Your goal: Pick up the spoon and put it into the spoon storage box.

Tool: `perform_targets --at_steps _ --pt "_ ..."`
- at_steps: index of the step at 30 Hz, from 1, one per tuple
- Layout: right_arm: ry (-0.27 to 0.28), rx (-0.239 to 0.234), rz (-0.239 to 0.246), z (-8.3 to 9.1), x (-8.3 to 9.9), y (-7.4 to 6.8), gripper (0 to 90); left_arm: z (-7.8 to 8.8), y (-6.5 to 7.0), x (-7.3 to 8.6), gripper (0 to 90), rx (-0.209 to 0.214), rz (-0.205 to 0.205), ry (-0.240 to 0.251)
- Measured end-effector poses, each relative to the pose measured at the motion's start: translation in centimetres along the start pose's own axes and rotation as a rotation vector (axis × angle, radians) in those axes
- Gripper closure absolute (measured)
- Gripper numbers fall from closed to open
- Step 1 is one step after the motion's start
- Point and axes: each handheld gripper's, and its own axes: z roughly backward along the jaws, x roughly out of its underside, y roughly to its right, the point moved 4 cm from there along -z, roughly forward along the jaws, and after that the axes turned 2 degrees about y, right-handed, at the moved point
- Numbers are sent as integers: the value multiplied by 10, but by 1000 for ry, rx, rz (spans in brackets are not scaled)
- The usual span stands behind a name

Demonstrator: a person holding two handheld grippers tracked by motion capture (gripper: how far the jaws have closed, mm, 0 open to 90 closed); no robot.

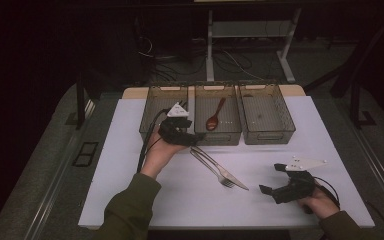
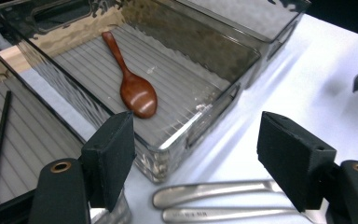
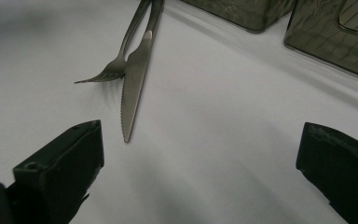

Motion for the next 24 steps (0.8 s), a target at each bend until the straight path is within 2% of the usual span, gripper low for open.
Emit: perform_targets --at_steps 9,15,19,24 --pt "-5 0 1 0 0 0 2 14 7 28 273 7 16 21" --pt "-5 2 1 0 0 0 2 21 12 45 336 13 4 21" --pt "-4 1 1 0 0 0 2 23 15 55 446 8 -13 9" --pt "-3 -1 0 0 0 0 2 20 16 61 698 20 -26 -9"
